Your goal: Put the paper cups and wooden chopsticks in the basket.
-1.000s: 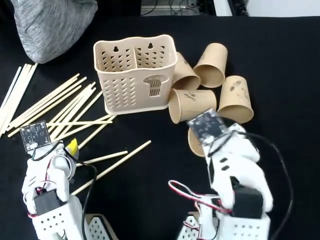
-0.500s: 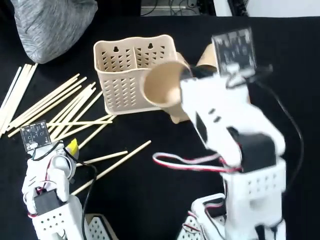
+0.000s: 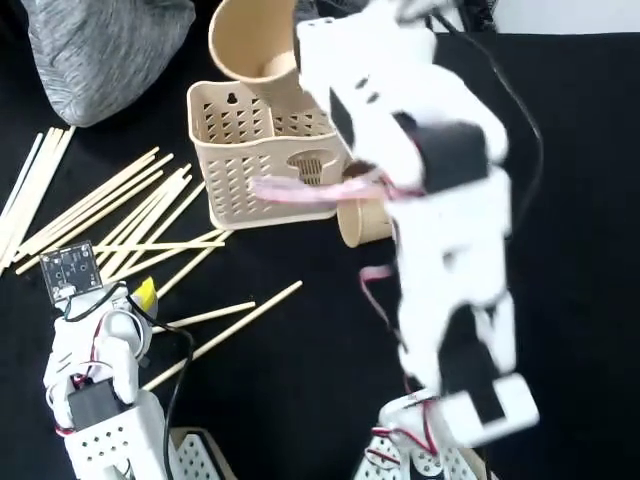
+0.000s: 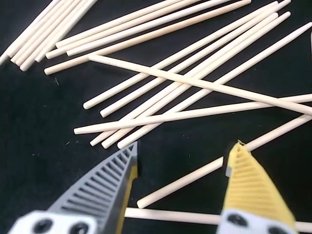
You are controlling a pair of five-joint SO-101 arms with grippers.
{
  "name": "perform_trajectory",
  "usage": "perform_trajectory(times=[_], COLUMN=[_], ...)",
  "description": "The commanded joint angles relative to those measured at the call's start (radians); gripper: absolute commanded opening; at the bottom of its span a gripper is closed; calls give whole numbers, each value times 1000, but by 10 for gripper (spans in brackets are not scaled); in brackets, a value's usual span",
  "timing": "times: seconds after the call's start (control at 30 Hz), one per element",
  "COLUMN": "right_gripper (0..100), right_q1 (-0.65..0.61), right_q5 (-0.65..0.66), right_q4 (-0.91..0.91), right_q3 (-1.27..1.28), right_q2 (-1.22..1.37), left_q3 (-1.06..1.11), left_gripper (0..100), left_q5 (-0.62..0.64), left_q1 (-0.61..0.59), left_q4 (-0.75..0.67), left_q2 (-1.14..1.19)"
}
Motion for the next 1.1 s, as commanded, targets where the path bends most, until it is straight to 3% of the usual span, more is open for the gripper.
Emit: perform_trajectory(times=[0.0, 0.53, 0.6, 0.7, 0.9, 1.07], right_gripper=[11, 23, 113, 273, 260, 262], right_q1=[58, 49, 49, 52, 32, 35], right_q5=[-31, -37, -49, -176, -64, 152], right_q4=[-18, 132, 170, 218, 296, 520], right_q3=[-97, -102, -102, -110, -150, -154], right_q2=[102, 191, 191, 186, 137, 56], left_q3=[1, 1, 1, 2, 2, 2], left_gripper=[288, 288, 288, 288, 288, 288], left_q5=[-5, -5, -5, -5, -5, -5], left_q1=[-7, -7, -7, -7, -7, -7], left_q4=[-15, -18, -18, -20, -20, -20], left_q2=[-5, -5, -5, -5, -5, -5])
